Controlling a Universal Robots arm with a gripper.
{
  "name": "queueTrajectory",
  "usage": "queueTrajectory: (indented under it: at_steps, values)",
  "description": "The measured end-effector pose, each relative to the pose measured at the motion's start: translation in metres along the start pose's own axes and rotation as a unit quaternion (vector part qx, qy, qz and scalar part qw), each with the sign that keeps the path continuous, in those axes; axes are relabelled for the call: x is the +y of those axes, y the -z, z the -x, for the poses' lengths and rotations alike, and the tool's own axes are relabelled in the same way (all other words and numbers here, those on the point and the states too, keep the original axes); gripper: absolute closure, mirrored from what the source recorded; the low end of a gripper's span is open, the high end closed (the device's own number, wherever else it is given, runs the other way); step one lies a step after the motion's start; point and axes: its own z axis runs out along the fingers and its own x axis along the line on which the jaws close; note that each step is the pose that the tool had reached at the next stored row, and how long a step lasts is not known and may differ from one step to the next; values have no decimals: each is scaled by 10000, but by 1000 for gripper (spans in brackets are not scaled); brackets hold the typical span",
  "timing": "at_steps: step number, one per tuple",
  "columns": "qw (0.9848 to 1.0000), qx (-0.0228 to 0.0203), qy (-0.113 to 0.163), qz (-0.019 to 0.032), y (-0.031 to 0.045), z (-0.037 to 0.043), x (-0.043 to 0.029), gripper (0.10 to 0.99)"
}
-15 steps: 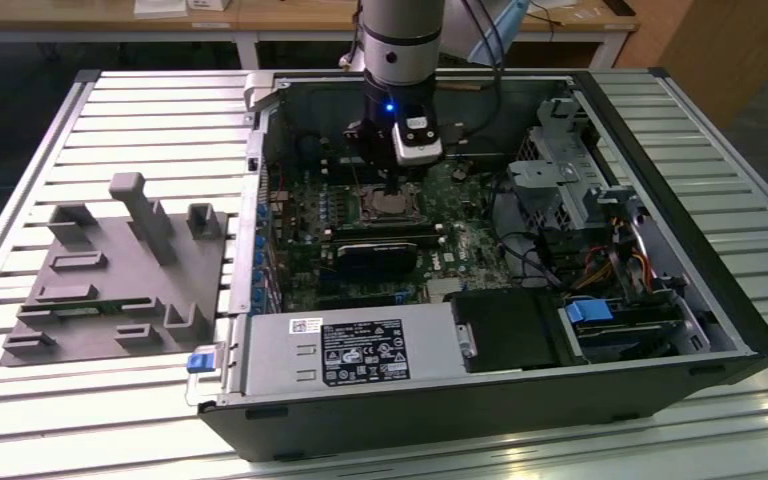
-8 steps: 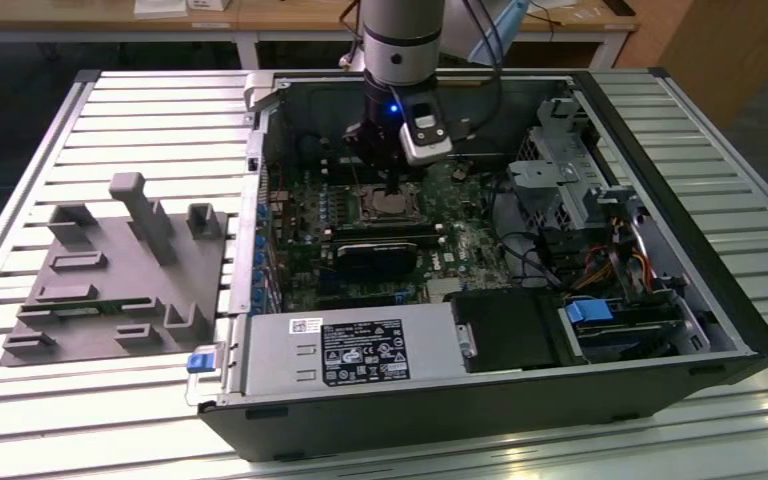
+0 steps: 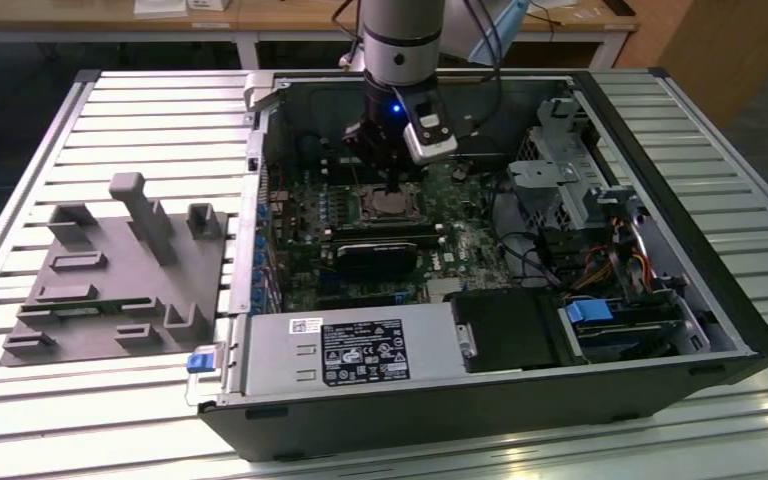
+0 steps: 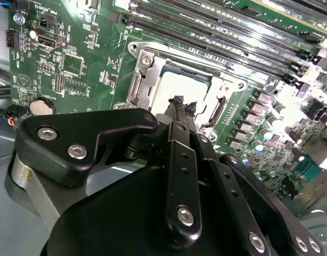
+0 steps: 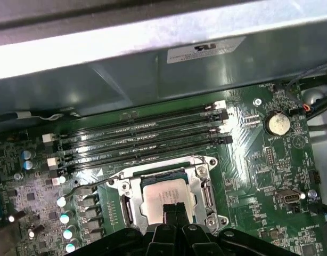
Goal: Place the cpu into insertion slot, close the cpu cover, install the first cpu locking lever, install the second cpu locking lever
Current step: 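Close the cpu cover, then install the first cpu locking lever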
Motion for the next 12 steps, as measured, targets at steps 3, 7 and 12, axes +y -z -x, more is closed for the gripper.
queueTrajectory:
  at_steps: [3,7,12]
  values:
    - [10000,1,0,9,7,0,1,984]
    - [10000,1,42,3,27,1,1,984]
    - [10000,2,75,1,29,1,1,984]
